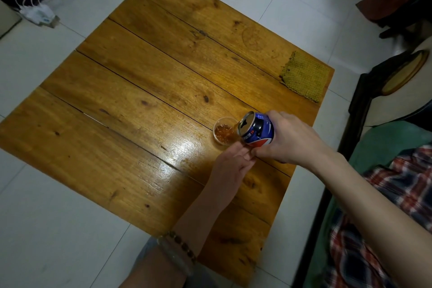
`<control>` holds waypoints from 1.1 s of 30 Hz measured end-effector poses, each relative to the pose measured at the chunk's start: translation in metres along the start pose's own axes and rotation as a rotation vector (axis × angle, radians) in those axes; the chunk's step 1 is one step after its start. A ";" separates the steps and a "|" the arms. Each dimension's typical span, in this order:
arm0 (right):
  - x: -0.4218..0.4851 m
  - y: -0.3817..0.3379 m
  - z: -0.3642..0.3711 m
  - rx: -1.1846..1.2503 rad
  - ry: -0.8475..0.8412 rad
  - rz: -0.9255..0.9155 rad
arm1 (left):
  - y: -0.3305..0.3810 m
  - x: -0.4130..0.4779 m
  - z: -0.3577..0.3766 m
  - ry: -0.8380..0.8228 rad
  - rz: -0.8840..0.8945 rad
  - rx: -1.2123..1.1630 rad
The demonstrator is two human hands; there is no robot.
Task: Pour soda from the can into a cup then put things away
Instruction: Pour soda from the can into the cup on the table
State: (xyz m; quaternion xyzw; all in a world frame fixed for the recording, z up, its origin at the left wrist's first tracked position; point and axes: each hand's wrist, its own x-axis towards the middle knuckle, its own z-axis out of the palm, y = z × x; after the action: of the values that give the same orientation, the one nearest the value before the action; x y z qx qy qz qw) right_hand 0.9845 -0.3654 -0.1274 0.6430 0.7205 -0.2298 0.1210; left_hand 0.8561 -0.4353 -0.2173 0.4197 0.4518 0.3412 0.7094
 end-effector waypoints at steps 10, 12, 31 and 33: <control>0.001 0.002 -0.001 -0.016 -0.006 -0.003 | -0.006 0.002 0.003 0.095 -0.132 -0.373; 0.001 0.002 -0.001 -0.018 -0.004 -0.004 | -0.008 0.002 0.003 0.090 -0.125 -0.341; 0.003 0.007 -0.004 -0.037 -0.009 -0.015 | 0.002 0.003 0.008 0.070 -0.049 -0.097; 0.004 0.007 -0.004 -0.038 -0.009 -0.018 | 0.001 0.003 0.007 0.084 -0.061 -0.149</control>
State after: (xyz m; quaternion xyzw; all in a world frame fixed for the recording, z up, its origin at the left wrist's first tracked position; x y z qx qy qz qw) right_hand 0.9911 -0.3598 -0.1269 0.6330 0.7299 -0.2200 0.1346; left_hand 0.8638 -0.4347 -0.2152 0.3372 0.4674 0.3692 0.7291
